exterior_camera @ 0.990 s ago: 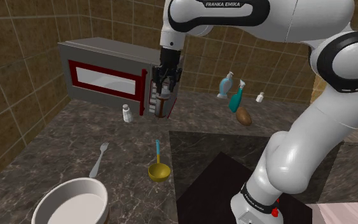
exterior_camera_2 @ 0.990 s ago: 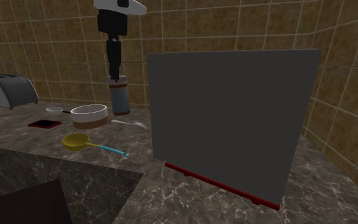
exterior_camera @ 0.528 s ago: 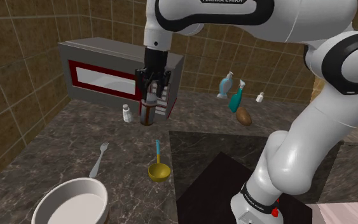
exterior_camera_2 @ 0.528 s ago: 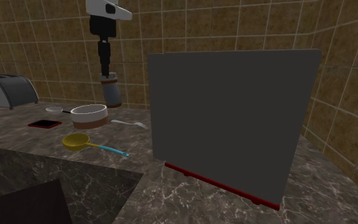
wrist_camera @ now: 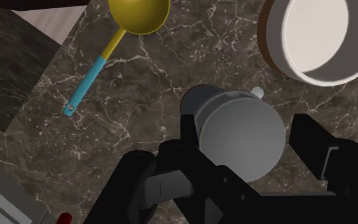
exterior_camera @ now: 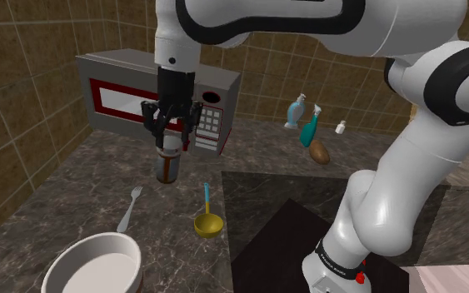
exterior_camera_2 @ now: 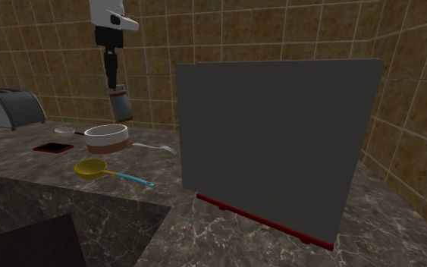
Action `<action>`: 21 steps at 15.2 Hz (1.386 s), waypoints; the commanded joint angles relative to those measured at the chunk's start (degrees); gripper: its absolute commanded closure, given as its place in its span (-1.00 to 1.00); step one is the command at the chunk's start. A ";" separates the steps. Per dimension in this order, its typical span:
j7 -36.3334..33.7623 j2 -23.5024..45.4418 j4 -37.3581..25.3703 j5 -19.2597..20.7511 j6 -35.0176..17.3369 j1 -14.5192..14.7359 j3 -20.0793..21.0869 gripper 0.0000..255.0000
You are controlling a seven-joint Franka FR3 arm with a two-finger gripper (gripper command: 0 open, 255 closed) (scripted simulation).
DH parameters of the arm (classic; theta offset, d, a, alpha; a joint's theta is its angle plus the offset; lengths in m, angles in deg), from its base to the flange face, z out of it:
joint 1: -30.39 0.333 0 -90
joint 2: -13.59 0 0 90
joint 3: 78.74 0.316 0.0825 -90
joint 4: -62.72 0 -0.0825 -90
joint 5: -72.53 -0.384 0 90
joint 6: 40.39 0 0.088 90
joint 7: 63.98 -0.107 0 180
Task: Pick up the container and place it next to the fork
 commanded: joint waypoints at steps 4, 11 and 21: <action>-1.96 1.28 1.38 -0.01 -2.96 1.00 1.22 1.00; -1.35 1.58 6.42 -0.15 -8.26 1.09 1.34 1.00; -0.59 3.05 12.50 -0.26 -15.77 1.25 1.55 1.00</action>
